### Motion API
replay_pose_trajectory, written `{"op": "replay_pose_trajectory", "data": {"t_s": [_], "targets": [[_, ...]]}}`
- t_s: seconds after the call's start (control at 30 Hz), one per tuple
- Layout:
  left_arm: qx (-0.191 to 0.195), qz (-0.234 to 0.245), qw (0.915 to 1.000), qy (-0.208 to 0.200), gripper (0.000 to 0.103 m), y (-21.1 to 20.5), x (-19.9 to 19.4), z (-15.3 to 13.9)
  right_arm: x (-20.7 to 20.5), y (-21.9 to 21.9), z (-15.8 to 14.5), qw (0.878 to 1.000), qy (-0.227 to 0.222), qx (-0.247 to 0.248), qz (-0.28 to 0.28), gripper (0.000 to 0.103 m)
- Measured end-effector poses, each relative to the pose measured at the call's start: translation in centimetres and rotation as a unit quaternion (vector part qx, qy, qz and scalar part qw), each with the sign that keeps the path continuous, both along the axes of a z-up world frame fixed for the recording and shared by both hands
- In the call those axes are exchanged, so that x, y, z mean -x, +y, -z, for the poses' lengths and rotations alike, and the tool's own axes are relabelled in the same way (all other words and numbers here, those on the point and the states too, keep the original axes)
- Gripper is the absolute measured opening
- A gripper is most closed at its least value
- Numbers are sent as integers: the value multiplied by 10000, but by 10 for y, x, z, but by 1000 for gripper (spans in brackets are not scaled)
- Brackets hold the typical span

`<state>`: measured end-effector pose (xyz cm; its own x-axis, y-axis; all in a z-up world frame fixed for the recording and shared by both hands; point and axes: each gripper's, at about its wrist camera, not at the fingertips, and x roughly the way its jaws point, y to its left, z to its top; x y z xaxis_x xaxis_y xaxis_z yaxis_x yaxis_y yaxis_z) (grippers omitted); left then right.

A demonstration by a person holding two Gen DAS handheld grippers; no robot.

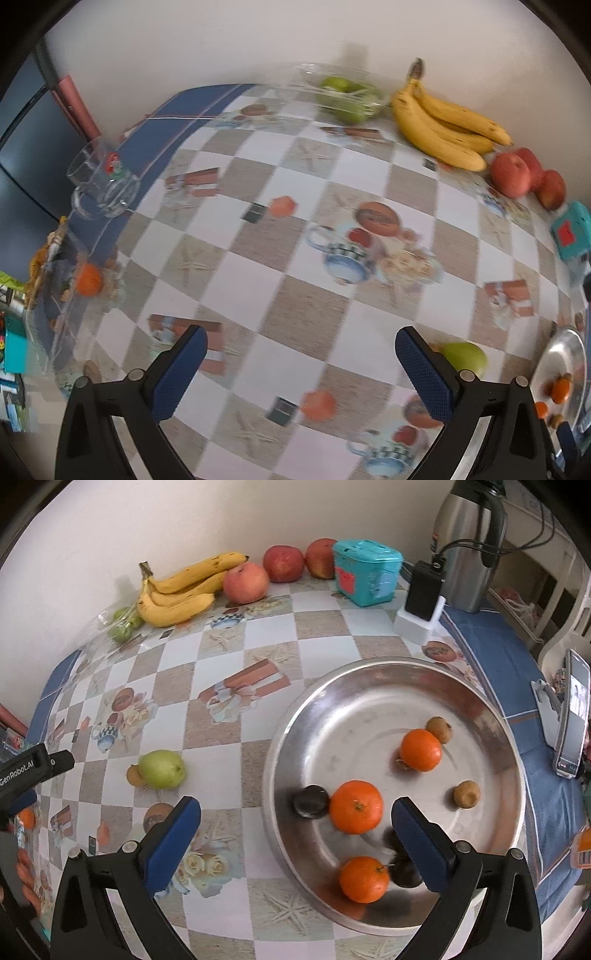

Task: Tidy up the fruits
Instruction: 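Withdraw both open tools from the bowl toward the green pear, then close the right tool on the green pear while the left tool grasps a small brown kiwi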

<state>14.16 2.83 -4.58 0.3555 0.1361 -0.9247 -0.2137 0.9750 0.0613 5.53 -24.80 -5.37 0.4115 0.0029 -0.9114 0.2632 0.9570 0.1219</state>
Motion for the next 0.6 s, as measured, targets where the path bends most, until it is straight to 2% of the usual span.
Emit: {"op": "replay_pose_trajectory", "data": {"t_s": [0.3,0.6], "targets": [[13,-343,9994,34,103,43,-4,3,-7,21,-3,9998,-53,-58,-175,103],[34,-439,9990,0,103,65,-5,1,-21,59,-4,9985,-103,-184,-502,103]]}}
